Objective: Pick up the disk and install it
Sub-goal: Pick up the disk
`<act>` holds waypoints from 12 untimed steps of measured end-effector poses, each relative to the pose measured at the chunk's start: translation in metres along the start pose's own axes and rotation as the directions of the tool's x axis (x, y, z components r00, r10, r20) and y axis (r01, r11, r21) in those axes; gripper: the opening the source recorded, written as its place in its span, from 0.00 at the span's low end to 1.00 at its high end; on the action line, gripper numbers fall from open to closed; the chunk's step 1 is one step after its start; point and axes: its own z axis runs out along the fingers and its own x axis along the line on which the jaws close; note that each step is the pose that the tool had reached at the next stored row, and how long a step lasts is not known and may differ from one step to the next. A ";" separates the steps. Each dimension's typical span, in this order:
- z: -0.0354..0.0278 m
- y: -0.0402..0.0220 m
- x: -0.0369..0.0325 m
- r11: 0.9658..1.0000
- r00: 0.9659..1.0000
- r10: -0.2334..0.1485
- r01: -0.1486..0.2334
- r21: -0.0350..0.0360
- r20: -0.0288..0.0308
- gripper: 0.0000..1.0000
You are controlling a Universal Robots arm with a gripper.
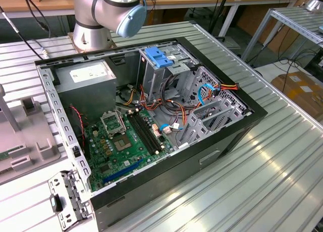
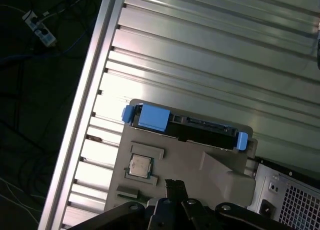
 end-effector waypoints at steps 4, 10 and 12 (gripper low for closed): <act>0.0000 0.0000 0.0000 1.000 1.000 -0.017 0.017 0.000 0.000 0.11; 0.0000 0.0000 0.0000 0.999 0.999 -0.043 0.043 -0.001 -0.001 0.11; 0.0000 0.0000 0.0000 0.999 0.999 -0.051 0.051 -0.001 -0.001 0.11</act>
